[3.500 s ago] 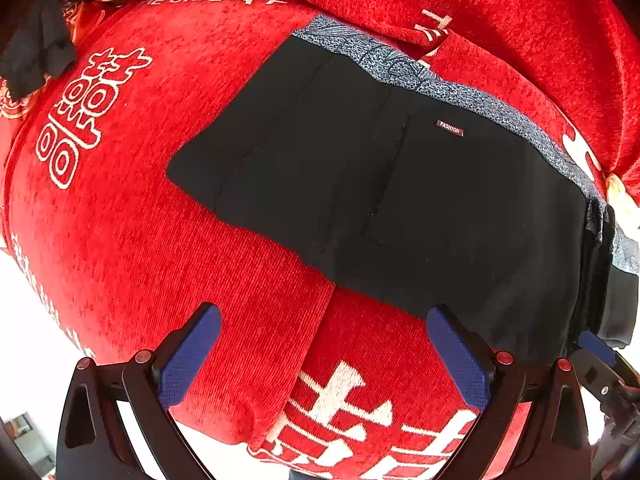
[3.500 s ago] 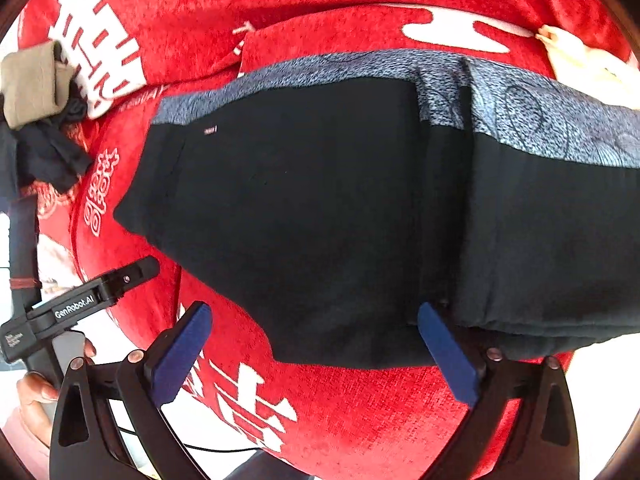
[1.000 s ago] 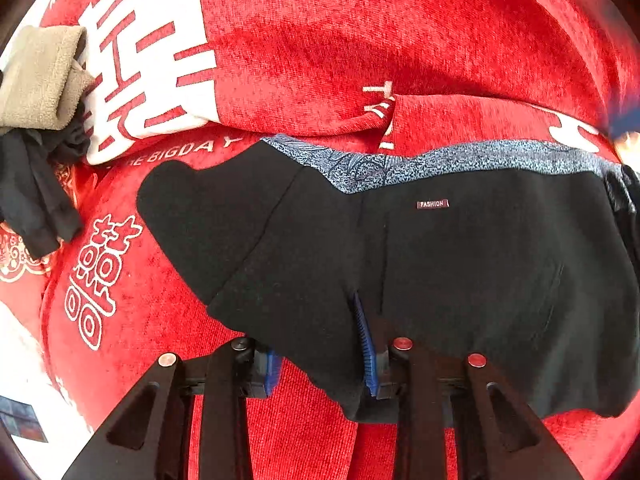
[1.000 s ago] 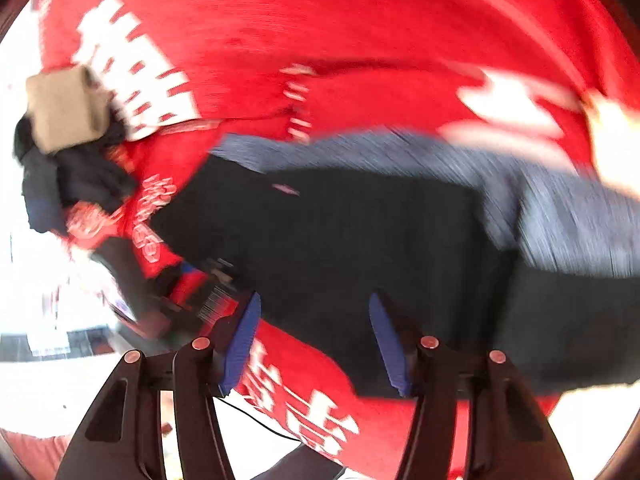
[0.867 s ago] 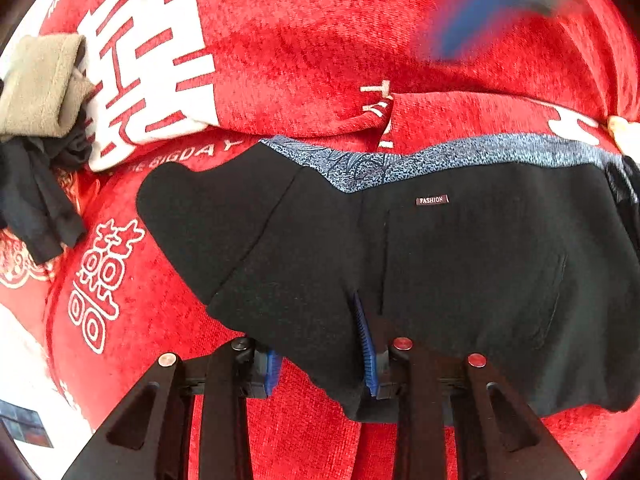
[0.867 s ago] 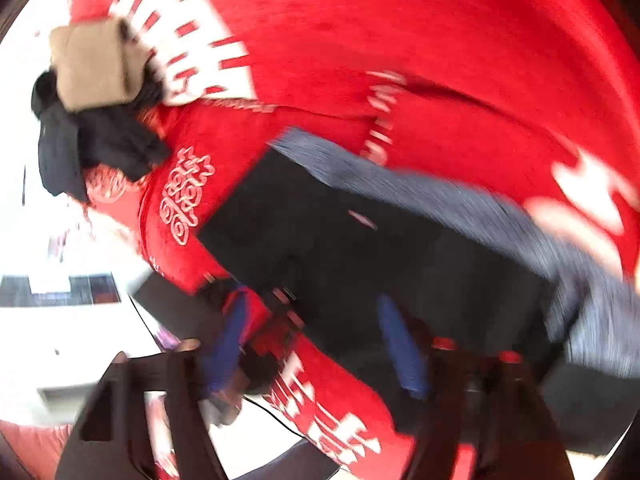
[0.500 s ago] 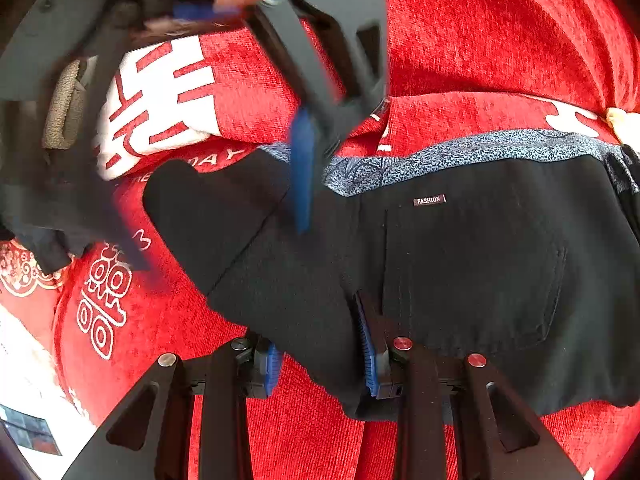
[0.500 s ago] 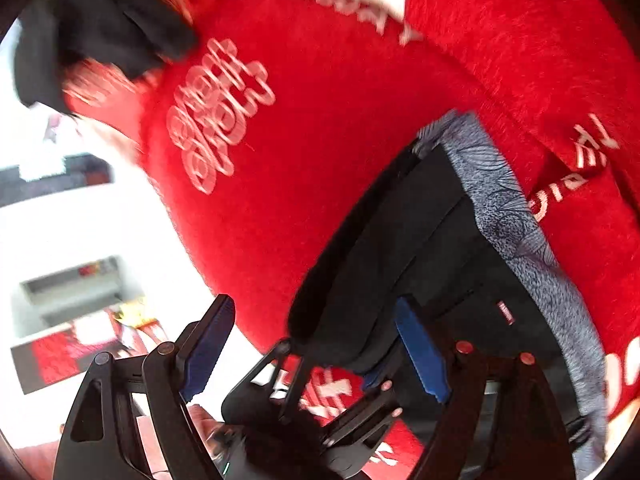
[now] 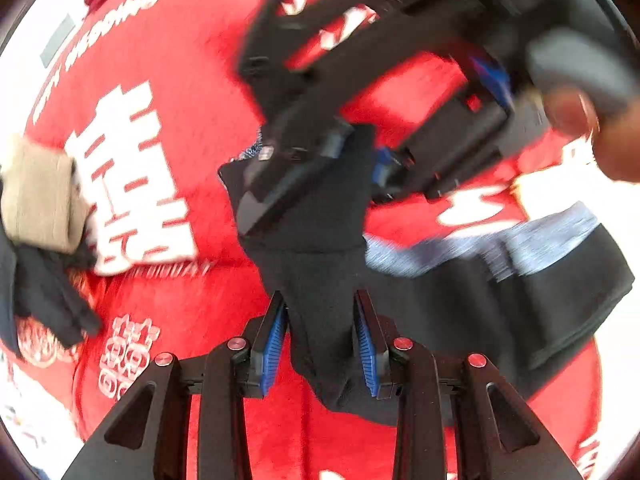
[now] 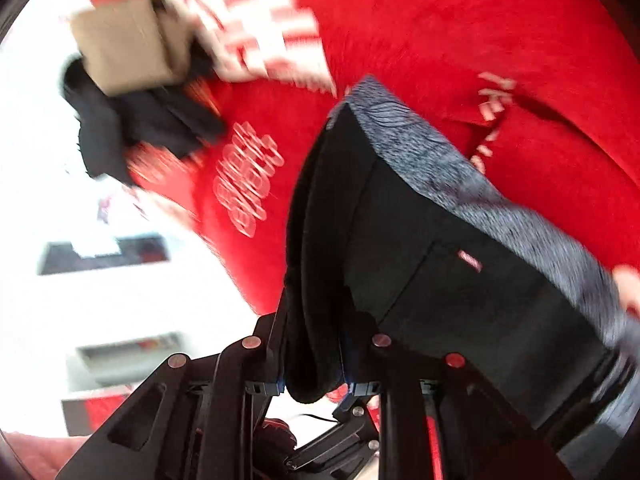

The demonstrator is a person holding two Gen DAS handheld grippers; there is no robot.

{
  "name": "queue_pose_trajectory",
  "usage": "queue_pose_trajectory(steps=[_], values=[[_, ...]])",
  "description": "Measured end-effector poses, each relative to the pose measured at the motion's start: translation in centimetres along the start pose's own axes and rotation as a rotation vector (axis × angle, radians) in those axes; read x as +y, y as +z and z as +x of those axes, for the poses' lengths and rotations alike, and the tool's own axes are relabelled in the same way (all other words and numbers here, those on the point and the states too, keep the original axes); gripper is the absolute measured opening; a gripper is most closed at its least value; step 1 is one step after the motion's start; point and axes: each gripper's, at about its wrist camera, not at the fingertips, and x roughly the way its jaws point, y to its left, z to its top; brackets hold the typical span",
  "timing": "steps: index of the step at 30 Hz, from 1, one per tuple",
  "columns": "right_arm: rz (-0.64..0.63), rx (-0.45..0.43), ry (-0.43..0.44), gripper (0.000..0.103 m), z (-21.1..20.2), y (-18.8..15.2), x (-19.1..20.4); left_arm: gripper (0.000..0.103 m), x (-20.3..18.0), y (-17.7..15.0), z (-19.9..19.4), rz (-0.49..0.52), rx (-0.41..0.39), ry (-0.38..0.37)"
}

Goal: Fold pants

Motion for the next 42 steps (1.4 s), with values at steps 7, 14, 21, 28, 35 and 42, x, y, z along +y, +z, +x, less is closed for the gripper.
queue_pose_trajectory(steps=[7,14,21,28,35,42], values=[[0.060,-0.302,0.194,0.023,-12.9,-8.6,-4.8,0.034,-11.0,4.0,-3.8,0.149,-0.069,-0.151],[0.233,-0.506,0.240,0.023,-20.2,-20.7,-15.0,0.034,-24.1,2.0,-1.0,0.327,0.004,-0.257],[0.479,-0.538,0.224,0.023,-17.0,-28.3,-27.5,0.058,-28.4,-0.6,2.9,0.383,0.122,-0.218],[0.529,-0.558,0.224,0.026,-15.2,-29.2,-30.4,0.083,-24.0,0.7,1.5,0.263,0.196,-0.274],[0.469,-0.471,-0.099,0.026,-18.5,-29.9,-28.0,0.083,-15.2,2.2,3.2,0.059,0.248,-0.166],[0.444,-0.531,-0.058,0.064,-19.6,-30.1,-27.7,0.083,-8.1,0.6,10.8,-0.247,0.401,-0.195]])
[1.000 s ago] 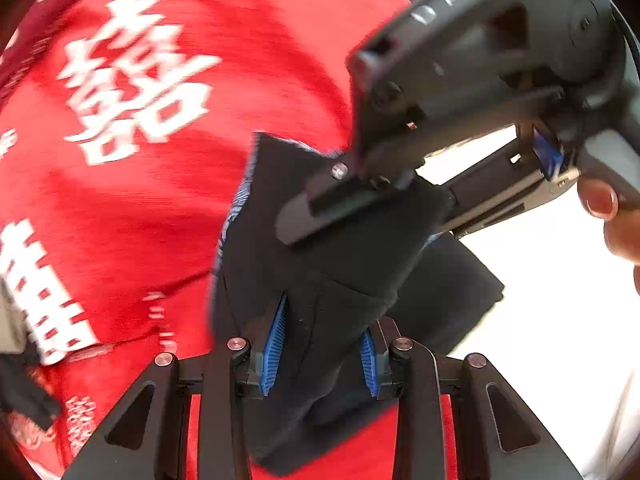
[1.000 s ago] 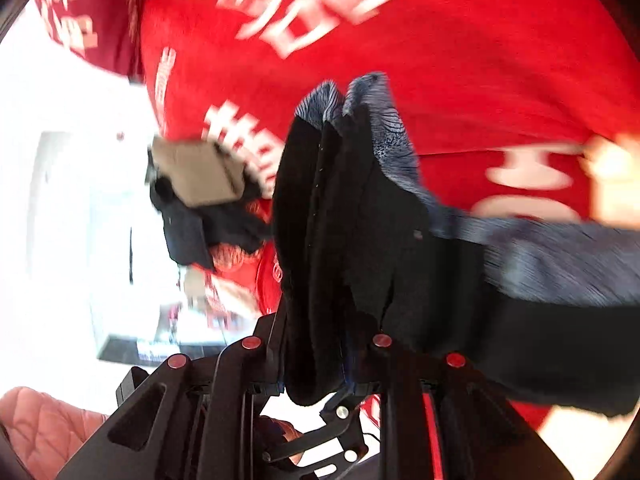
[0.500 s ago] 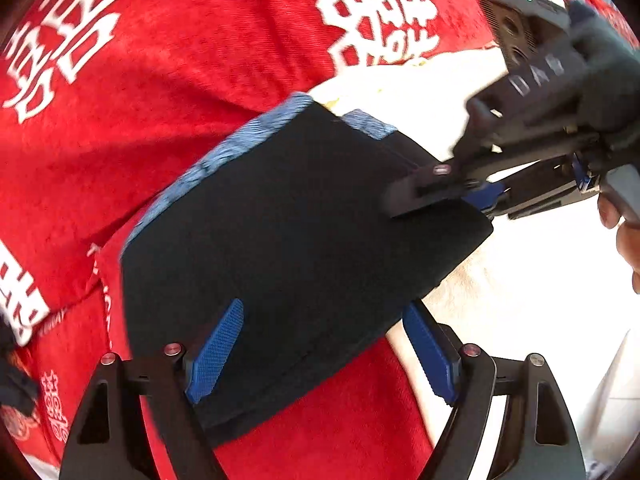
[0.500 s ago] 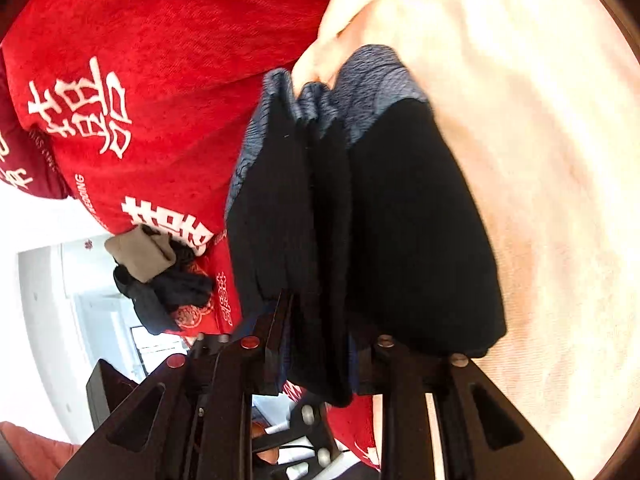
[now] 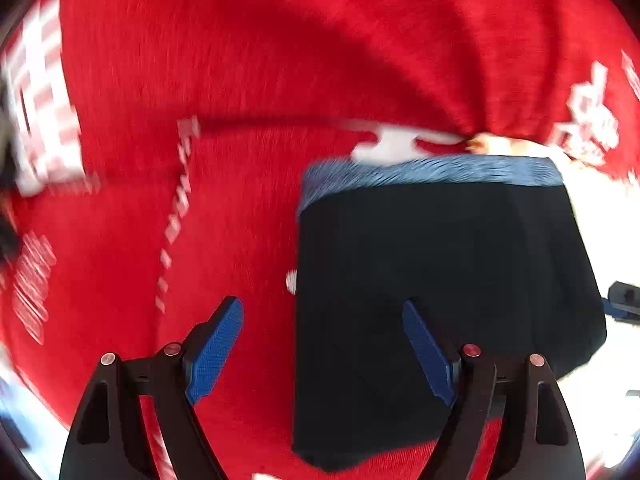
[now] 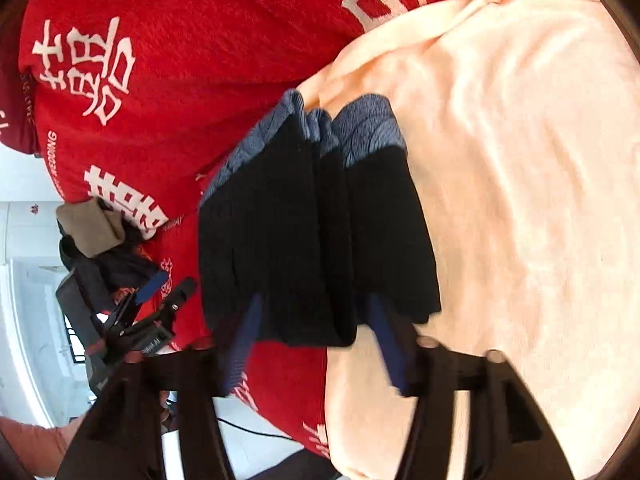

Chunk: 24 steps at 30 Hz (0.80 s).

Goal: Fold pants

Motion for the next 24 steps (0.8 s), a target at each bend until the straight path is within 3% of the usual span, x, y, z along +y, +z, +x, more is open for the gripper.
queue_pose_trajectory(steps=[3,5,6,8,10,12,16,20,24], values=[[0.012,0.026,0.080,0.064,2.1,1.6,-0.6,0.093,1.7,-0.5,3.0,-0.120,0.082,-0.149],[0.027,0.057,0.130,0.044,4.0,2.2,-0.8,0.093,1.4,-0.7,2.8,-0.118,0.094,-0.182],[0.039,0.075,0.114,0.017,4.6,2.3,-0.7,0.093,0.7,-0.8,2.3,-0.083,0.086,-0.182],[0.090,0.079,0.108,0.012,5.1,2.1,-0.7,0.093,-1.5,-1.5,1.3,0.023,0.056,-0.156],[0.065,0.048,0.180,0.011,3.7,1.8,0.3,0.096,-3.1,-2.1,1.2,0.097,0.038,-0.116],[0.014,0.036,0.176,0.010,2.4,1.4,1.5,0.099,-4.4,-2.6,1.7,0.123,0.031,-0.091],[-0.079,0.094,-0.058,0.010,4.1,1.4,1.3,0.102,-4.8,-2.2,1.9,0.125,0.016,-0.059],[-0.084,0.065,-0.093,0.012,4.9,0.9,1.1,0.102,-3.9,-1.3,-0.1,0.132,0.016,-0.025],[-0.064,0.025,-0.176,0.022,3.9,-0.1,1.9,0.102,-0.9,2.4,-2.0,0.032,-0.077,0.011]])
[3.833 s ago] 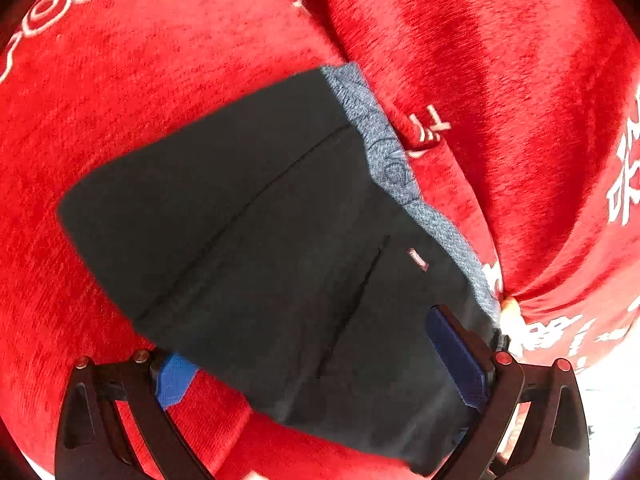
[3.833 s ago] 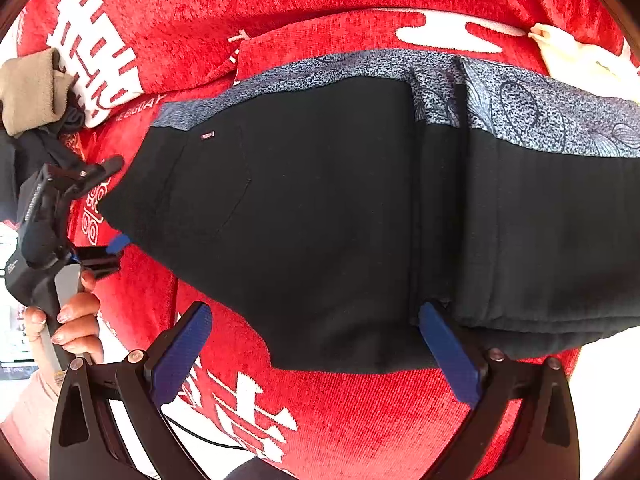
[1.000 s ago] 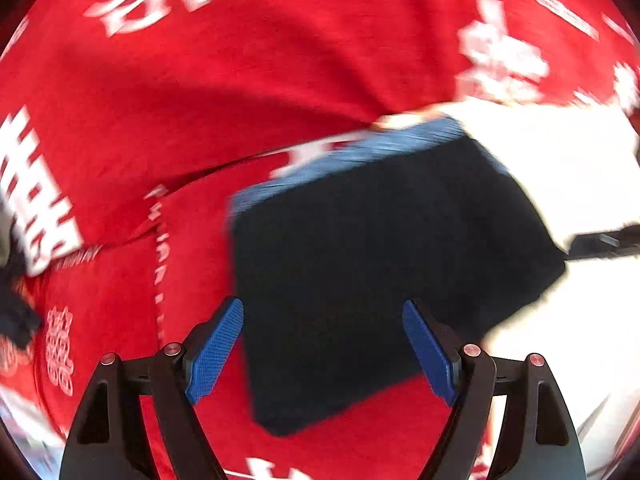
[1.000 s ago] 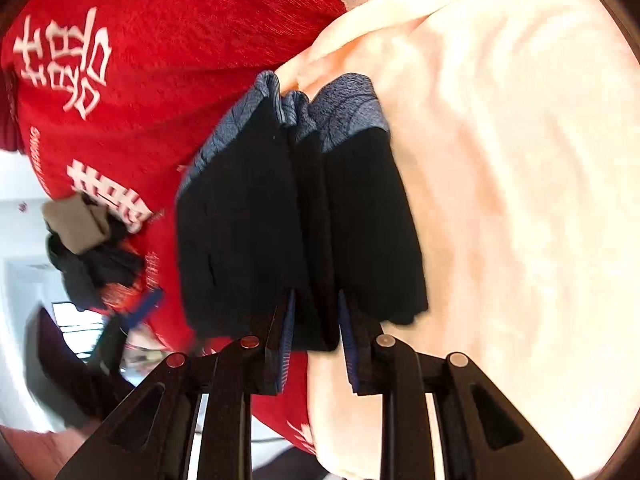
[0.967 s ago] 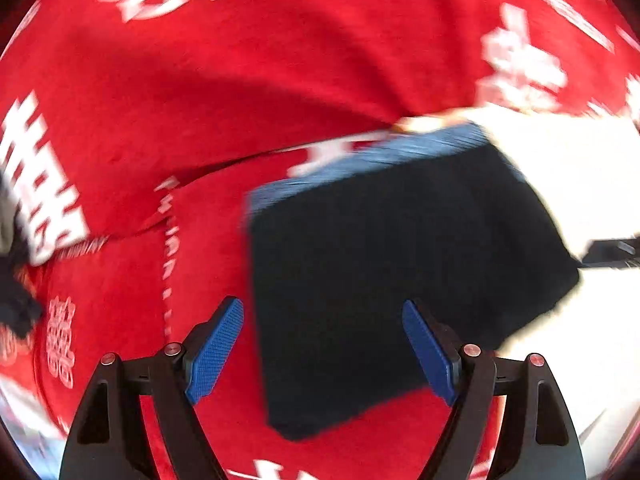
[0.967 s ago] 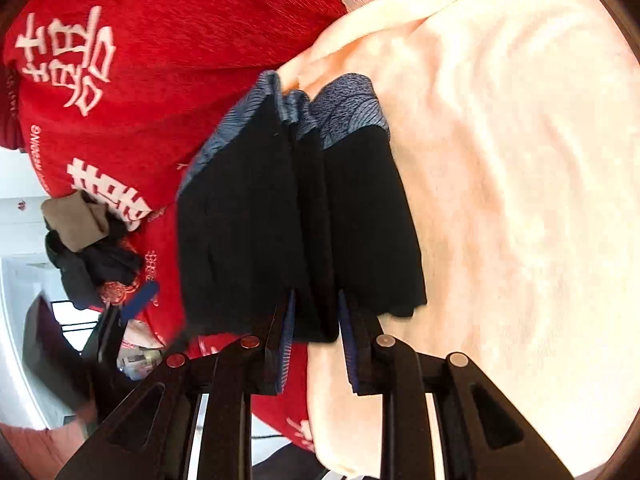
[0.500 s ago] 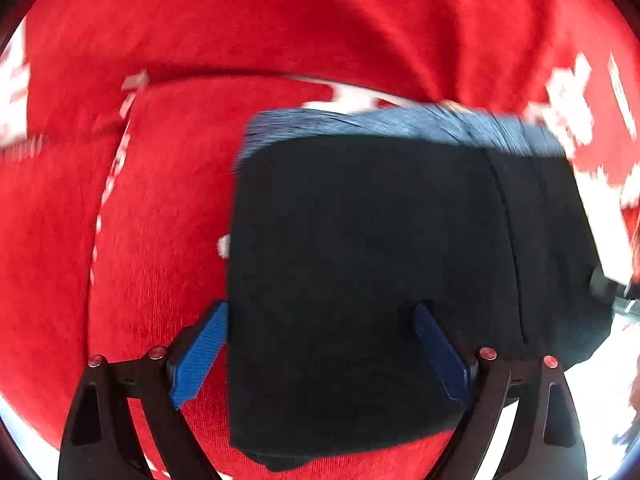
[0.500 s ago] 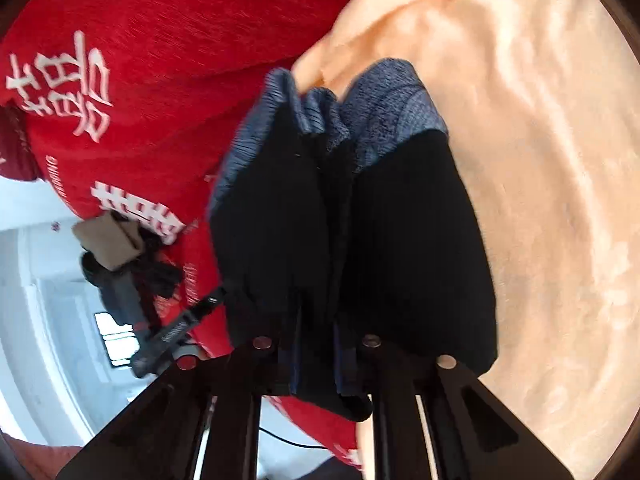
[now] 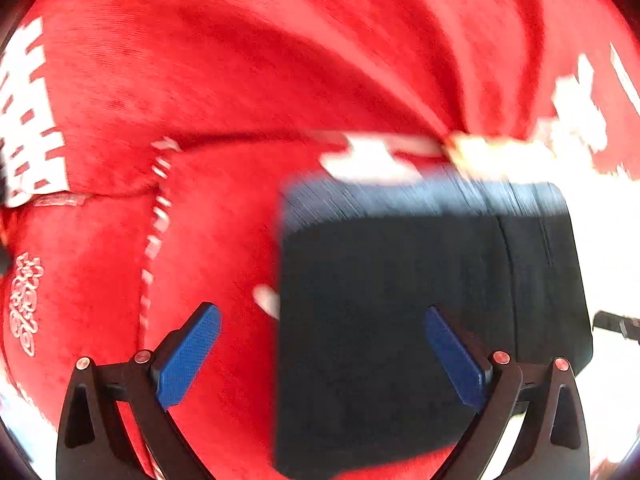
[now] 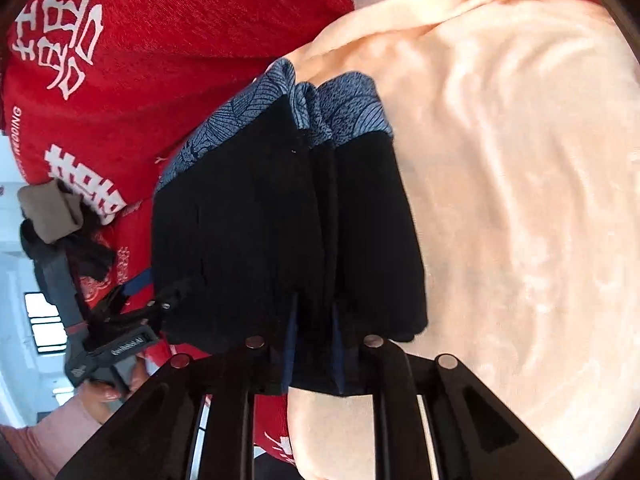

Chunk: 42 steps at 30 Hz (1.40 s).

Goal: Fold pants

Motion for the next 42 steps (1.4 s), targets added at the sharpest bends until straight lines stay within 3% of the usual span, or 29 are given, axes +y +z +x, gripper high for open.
queue_pose_trajectory(steps=[3,7,11,14,16,21,25,28,35,39,42], values=[[-0.066,-0.050,-0.097,0.025,-2.0,-0.3,1.8,0.102,2.1,3.2,2.4,-0.068,0.028,0.028],[-0.135,-0.112,-0.043,0.025,-3.6,1.0,4.4,0.102,3.6,4.3,6.6,-0.113,0.089,0.025],[-0.200,-0.081,-0.056,0.025,-0.6,3.0,6.9,0.103,4.4,3.9,8.3,-0.123,0.068,-0.005],[-0.212,-0.018,-0.158,0.022,2.8,2.7,5.9,0.103,4.8,3.8,8.0,-0.130,0.069,-0.009],[-0.215,-0.046,-0.131,0.022,3.2,2.2,4.5,0.103,4.8,3.7,6.9,-0.109,0.051,0.015],[-0.238,-0.020,-0.157,0.022,2.3,2.0,4.5,0.103,4.7,0.4,4.0,-0.057,0.078,0.029],[-0.268,-0.015,-0.189,0.025,1.7,0.8,4.5,0.103,2.2,-3.9,3.2,0.026,0.091,0.041],[-0.248,-0.024,-0.209,0.029,1.0,-0.6,3.8,0.103,1.2,-5.5,2.7,0.007,0.084,0.057],[-0.146,-0.001,-0.259,0.071,-0.5,-2.8,2.6,0.103,1.1,-5.2,2.5,-0.025,0.116,0.076],[-0.117,-0.002,-0.295,0.072,-1.6,-4.3,2.9,0.103,0.7,-5.3,2.5,0.003,0.109,0.099],[-0.153,-0.034,-0.300,0.080,-2.2,-4.8,4.7,0.103,0.8,-5.3,2.5,-0.001,0.111,0.101]])
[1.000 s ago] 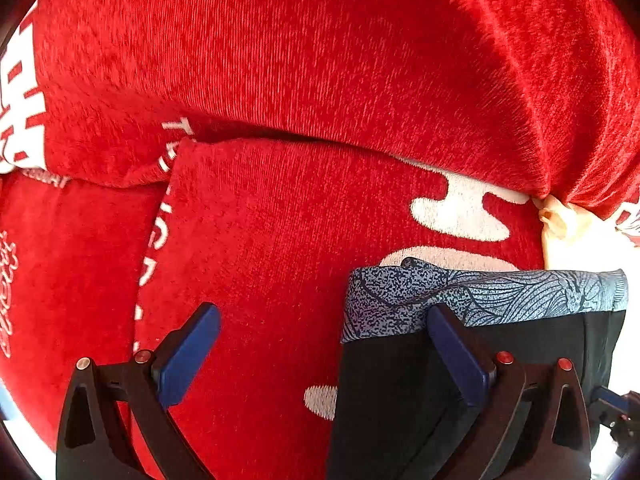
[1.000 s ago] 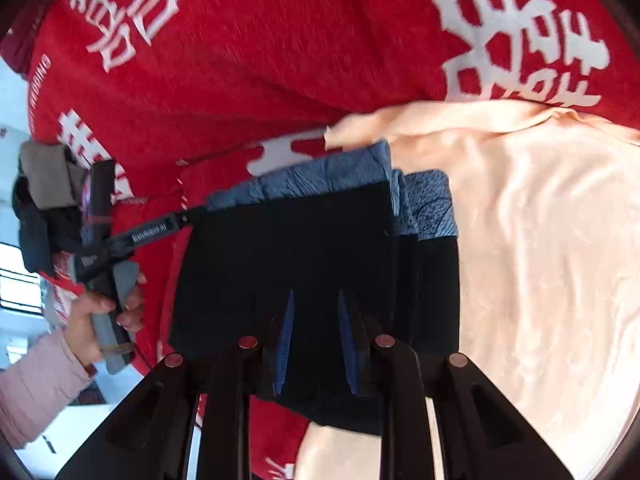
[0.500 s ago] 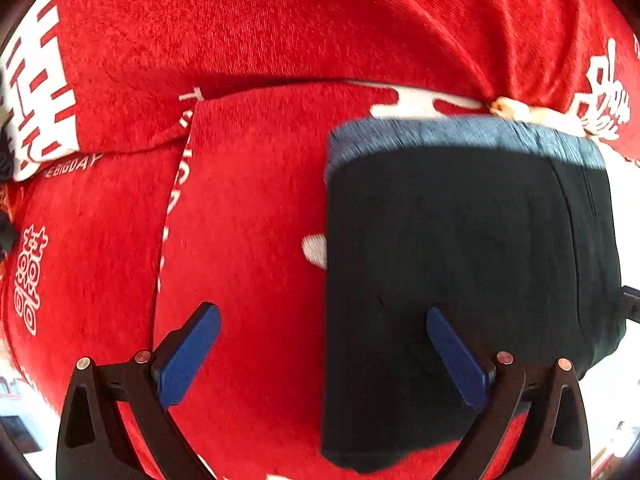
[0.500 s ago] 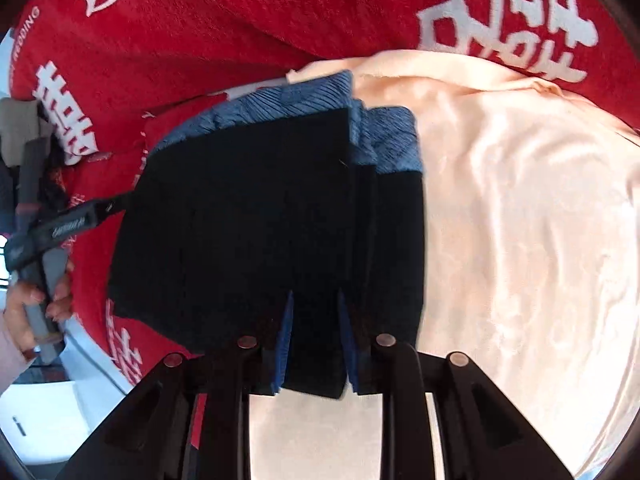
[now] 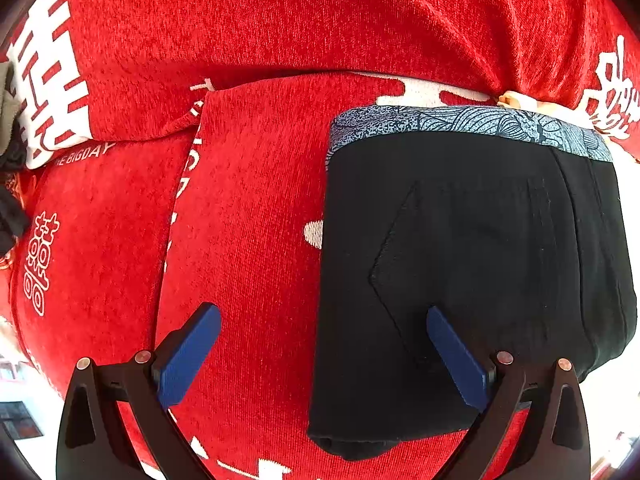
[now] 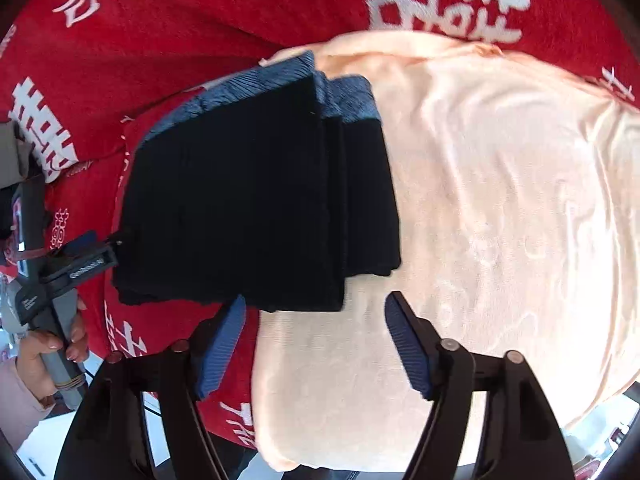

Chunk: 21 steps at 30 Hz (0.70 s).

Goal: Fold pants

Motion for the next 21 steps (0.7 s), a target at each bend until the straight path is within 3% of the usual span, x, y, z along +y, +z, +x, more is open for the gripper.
queue_pose_trajectory(steps=[3,7,13,15,18,21], values=[[-0.054,-0.039,-0.002,0.081,-0.1,1.1,2.2,0.103,0.0,0.0,0.0,-0.005,0.006,0.003],[-0.061,-0.010,0.005,0.081,2.4,2.4,3.4,0.103,-0.1,0.0,-0.1,-0.004,0.008,0.010],[-0.034,0.021,0.001,0.083,4.1,1.6,2.3,0.103,0.0,0.0,-0.1,-0.001,0.012,0.006],[-0.002,0.051,0.012,0.093,4.4,1.0,1.4,0.103,-0.1,0.1,-0.1,0.003,0.012,0.010],[0.070,0.082,0.073,0.093,5.0,0.3,-0.2,0.103,-0.3,0.0,-0.2,0.015,0.005,0.020],[0.073,0.079,0.060,0.093,4.6,-0.4,-0.8,0.103,-0.4,0.0,-0.2,0.019,0.006,0.025]])
